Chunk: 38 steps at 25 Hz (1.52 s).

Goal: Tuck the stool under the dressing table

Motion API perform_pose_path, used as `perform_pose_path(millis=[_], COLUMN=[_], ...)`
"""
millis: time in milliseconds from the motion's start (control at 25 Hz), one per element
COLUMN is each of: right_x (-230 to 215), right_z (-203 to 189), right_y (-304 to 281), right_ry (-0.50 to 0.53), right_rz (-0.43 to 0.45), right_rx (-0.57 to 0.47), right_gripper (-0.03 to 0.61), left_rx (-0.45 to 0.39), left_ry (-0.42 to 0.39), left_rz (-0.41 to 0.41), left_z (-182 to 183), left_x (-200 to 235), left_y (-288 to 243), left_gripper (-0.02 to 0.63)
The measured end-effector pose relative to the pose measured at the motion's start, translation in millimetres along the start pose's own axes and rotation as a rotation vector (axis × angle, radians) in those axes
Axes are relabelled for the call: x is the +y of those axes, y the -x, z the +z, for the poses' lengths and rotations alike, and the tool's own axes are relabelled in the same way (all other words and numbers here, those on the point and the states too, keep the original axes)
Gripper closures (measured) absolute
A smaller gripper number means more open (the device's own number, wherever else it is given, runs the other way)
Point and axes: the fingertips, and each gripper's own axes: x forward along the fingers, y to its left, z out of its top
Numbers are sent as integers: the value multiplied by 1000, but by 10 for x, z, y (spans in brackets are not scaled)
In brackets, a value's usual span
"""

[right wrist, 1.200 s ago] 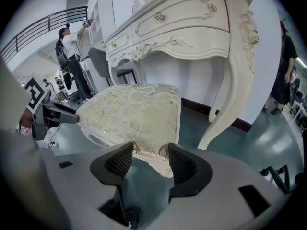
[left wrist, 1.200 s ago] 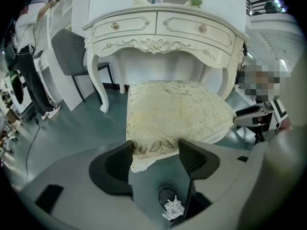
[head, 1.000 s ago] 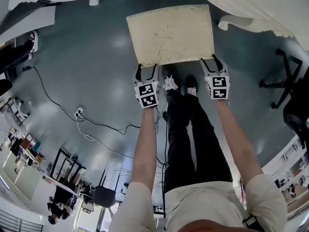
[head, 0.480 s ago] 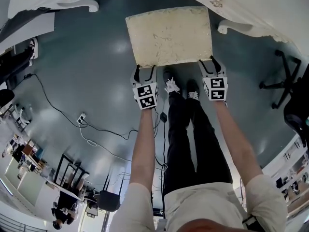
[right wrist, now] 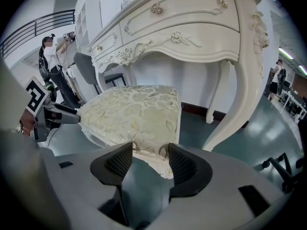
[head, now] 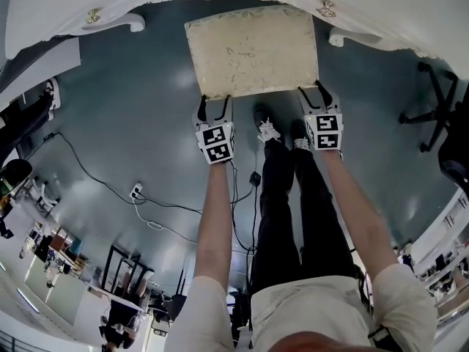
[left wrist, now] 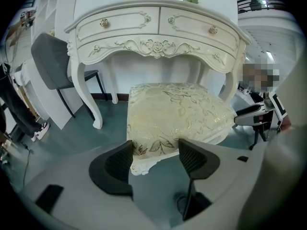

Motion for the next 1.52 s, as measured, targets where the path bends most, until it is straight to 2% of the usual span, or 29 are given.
perform_pose_path(millis=[400, 600, 960, 1280, 1520], right_x=[191, 150, -21, -122, -247], right_z=[175, 261, 528, 747, 865], right_y=[-110, -181, -404, -536, -603], right_ry=[-89, -95, -97, -106, -99], right_rz=[-45, -67, -87, -109, -116], right_rx=[-17, -33, -59, -123, -137], right_gripper=[328, 328, 328, 328, 328], left_rx=[-6, -13, -53, -87, -77], left_ry=[-72, -96, -97, -109, -102], left_rz=[-32, -57, -63, -75, -74], left_z=[266, 437, 720, 992, 1128], left_x=[303, 368, 426, 489, 461], left_y=[-177, -289, -553, -727, -831], left_gripper=[302, 302, 302, 302, 302])
